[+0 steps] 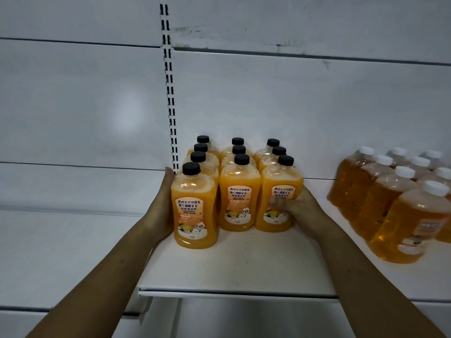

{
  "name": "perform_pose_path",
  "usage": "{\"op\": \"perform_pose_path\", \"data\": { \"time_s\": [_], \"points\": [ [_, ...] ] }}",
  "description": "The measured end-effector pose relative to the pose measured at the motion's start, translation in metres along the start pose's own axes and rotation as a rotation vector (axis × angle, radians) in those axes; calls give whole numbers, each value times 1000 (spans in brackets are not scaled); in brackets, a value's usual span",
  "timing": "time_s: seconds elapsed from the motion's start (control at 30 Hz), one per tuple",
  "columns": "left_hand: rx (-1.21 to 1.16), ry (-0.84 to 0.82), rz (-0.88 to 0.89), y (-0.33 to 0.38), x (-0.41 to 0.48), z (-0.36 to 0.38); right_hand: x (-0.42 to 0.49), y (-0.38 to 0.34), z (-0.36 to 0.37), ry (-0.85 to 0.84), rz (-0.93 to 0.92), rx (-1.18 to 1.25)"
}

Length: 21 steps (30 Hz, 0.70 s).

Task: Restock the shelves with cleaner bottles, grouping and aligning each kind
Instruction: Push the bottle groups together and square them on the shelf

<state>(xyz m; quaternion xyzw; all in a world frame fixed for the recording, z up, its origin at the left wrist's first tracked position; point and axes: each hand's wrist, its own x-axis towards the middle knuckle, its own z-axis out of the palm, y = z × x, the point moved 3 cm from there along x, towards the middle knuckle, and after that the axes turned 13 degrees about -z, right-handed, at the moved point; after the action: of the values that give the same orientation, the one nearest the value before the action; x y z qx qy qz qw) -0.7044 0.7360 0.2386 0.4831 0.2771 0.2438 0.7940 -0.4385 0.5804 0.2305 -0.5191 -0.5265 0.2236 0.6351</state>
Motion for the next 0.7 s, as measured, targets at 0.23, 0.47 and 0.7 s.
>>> {"op": "perform_pose_path", "data": {
  "time_s": [0.23, 0.47, 0.7],
  "points": [
    [3, -15, -6, -6, 7, -5, 0, 5, -1, -2, -6, -35],
    [17, -27, 24, -7, 11, -6, -1, 1, 2, 11, -15, -38],
    [30, -20, 16, -5, 5, -2, -5, -4, 4, 8, -20, -19]
  ]
}}
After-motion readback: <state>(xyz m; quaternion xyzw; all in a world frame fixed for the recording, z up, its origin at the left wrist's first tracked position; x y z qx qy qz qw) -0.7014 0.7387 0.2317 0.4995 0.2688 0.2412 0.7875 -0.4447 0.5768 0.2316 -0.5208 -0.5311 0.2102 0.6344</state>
